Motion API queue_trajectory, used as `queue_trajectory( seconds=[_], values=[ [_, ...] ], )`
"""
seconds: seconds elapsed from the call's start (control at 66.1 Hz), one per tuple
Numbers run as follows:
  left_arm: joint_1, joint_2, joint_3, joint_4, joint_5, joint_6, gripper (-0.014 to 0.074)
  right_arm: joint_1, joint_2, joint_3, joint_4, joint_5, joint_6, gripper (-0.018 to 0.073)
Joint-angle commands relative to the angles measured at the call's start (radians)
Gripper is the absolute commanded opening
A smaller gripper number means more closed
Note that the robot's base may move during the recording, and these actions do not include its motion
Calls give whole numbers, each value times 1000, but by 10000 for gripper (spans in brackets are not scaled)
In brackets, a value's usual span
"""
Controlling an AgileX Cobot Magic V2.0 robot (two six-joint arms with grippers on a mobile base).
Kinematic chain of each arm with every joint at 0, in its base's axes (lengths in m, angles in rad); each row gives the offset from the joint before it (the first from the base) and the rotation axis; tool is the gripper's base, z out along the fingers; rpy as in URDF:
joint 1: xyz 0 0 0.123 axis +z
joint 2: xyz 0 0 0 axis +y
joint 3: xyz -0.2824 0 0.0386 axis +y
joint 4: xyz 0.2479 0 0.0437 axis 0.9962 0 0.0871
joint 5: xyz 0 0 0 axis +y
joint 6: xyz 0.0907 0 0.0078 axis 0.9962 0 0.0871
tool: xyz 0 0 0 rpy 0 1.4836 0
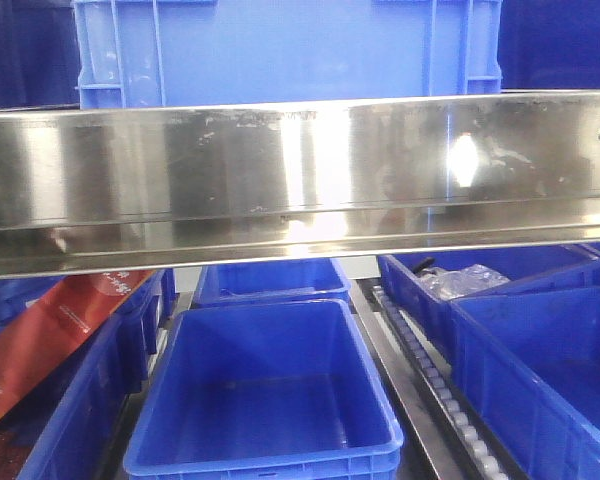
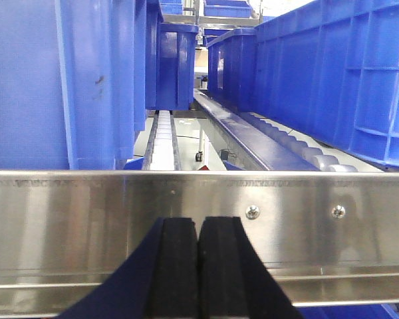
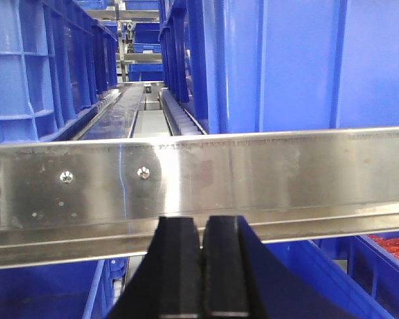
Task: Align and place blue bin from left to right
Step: 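Withdraw both open grippers down and away from the placed bin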
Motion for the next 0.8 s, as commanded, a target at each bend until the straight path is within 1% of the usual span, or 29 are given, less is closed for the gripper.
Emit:
queue_trajectory(
  seconds=[0.0,0.787],
  values=[
    [1,-5,-1,-6,-18,1,-111,-5,-8,2,4,-26,-8,-70],
    [1,-5,-1,-6,-18,1,-111,-5,-8,2,4,-26,-8,-70]
  ],
)
